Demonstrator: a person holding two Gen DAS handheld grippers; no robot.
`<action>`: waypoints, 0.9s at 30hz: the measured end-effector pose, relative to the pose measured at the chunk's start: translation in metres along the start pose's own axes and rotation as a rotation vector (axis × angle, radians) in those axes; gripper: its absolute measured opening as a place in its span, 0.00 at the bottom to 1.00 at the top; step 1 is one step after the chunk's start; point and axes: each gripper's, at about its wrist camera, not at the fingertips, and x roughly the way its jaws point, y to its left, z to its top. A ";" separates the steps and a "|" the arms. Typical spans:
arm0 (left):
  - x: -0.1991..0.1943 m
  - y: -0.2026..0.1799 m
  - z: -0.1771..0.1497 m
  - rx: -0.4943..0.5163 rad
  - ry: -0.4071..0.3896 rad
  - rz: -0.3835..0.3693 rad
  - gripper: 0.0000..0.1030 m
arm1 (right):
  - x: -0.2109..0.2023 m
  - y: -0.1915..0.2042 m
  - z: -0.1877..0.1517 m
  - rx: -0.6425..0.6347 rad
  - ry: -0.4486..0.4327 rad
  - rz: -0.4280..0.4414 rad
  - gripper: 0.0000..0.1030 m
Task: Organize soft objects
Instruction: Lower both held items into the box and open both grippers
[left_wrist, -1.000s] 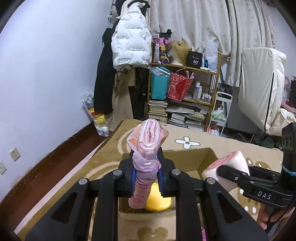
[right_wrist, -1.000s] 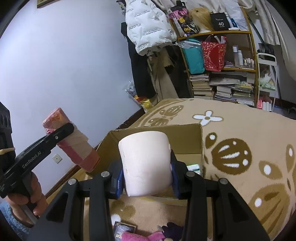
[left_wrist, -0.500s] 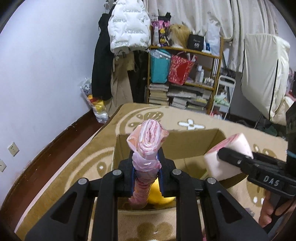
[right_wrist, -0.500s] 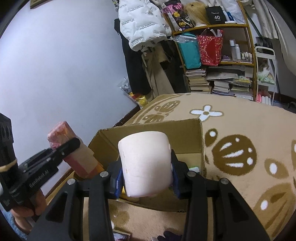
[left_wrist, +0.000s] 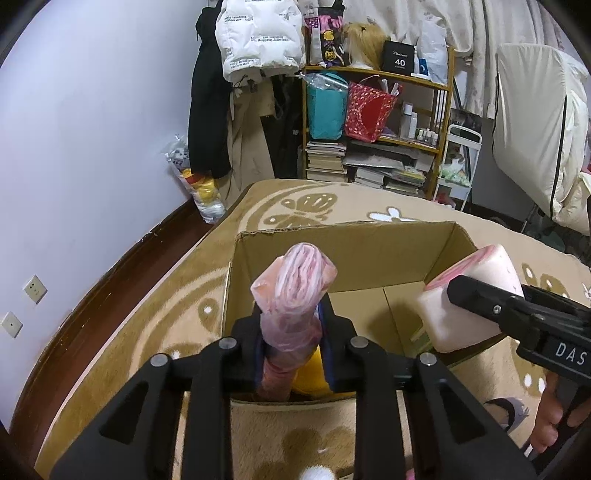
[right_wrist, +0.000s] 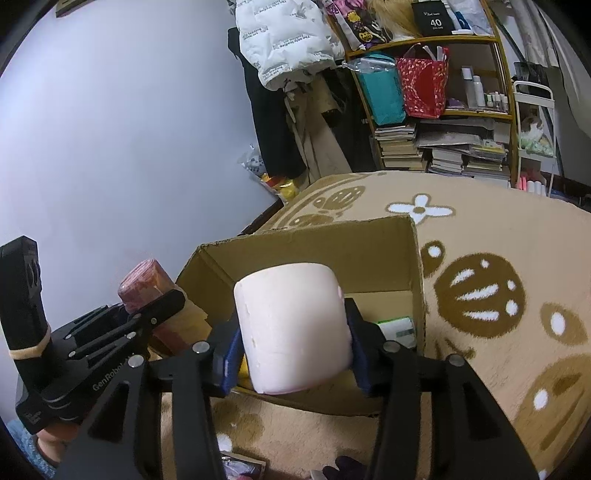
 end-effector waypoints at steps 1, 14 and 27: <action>0.000 0.001 0.000 -0.008 0.003 0.003 0.29 | 0.000 0.000 0.000 -0.001 0.005 -0.002 0.53; -0.017 0.018 0.001 -0.059 -0.037 0.102 0.99 | -0.010 -0.004 0.006 0.046 -0.025 -0.006 1.00; -0.049 0.013 -0.003 -0.031 -0.058 0.130 1.00 | -0.032 -0.015 0.009 0.105 -0.036 -0.041 1.00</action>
